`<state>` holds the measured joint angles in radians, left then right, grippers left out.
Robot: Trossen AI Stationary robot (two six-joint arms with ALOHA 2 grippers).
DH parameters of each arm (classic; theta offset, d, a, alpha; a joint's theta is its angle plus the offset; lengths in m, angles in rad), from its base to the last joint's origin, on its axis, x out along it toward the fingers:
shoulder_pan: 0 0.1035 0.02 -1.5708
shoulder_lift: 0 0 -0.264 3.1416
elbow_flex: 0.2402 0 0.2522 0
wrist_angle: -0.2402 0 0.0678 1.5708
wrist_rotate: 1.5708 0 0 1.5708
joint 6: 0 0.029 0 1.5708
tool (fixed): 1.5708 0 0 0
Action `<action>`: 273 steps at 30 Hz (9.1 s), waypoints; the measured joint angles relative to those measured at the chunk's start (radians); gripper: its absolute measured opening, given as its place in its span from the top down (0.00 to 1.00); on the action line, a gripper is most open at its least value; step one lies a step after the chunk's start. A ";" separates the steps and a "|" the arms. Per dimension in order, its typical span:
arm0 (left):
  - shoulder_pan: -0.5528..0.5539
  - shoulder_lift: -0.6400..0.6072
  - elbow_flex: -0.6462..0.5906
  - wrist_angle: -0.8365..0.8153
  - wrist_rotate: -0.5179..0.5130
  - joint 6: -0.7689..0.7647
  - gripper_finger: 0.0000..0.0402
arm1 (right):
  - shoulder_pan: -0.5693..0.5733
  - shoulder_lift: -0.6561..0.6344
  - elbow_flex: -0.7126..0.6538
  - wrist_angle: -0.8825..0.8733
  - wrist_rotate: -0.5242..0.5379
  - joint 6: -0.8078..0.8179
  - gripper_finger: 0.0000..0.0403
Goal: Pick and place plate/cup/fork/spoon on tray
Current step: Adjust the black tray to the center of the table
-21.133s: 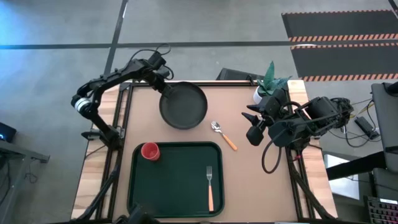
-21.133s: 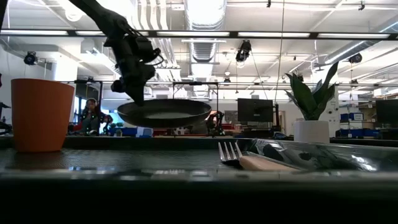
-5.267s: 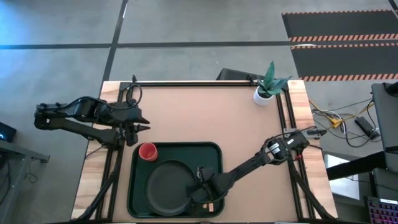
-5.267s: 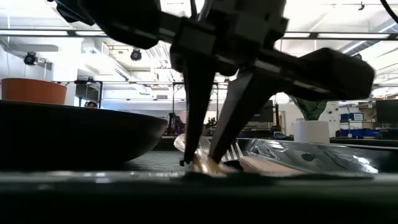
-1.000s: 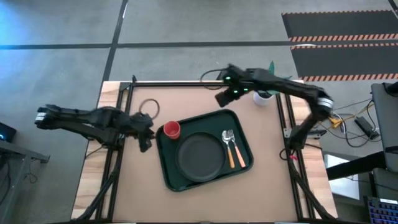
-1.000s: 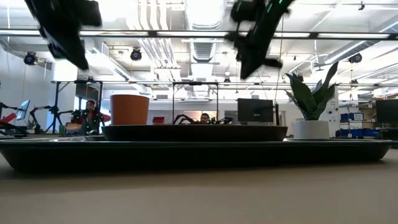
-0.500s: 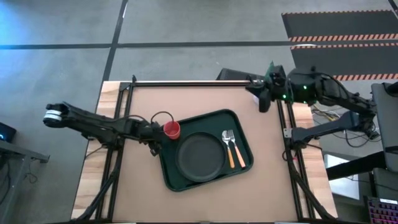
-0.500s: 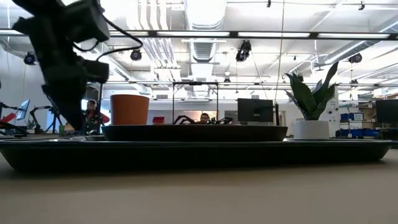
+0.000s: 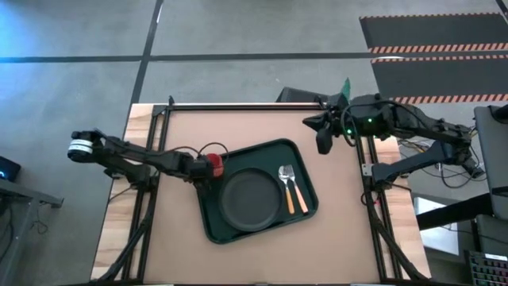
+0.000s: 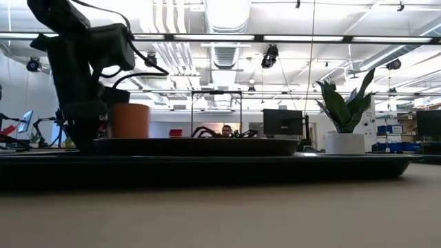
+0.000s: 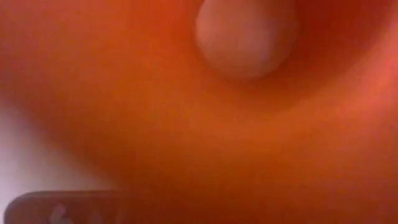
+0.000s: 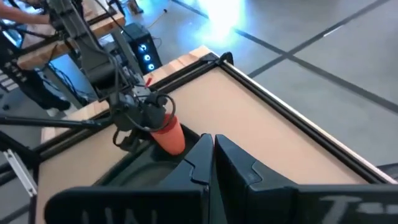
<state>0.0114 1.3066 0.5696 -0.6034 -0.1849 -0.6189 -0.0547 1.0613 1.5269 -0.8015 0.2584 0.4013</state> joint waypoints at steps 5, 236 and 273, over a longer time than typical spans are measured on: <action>0.047 -0.021 0.003 -0.075 -0.027 0.054 0.79 | 0.000 0.008 0.000 0.003 -0.003 -0.009 0.98; 0.103 -0.210 -0.067 -0.024 0.062 -0.283 1.00 | 0.363 0.244 -0.801 0.040 -0.091 1.101 0.98; 0.105 -0.321 -0.152 -0.059 0.028 -0.318 1.00 | 0.395 0.375 -0.763 0.144 -0.085 1.182 0.98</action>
<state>0.1169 0.9852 0.4175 -0.6627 -0.1571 -0.9367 0.3405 1.4361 0.7635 -0.6576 0.1734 1.5831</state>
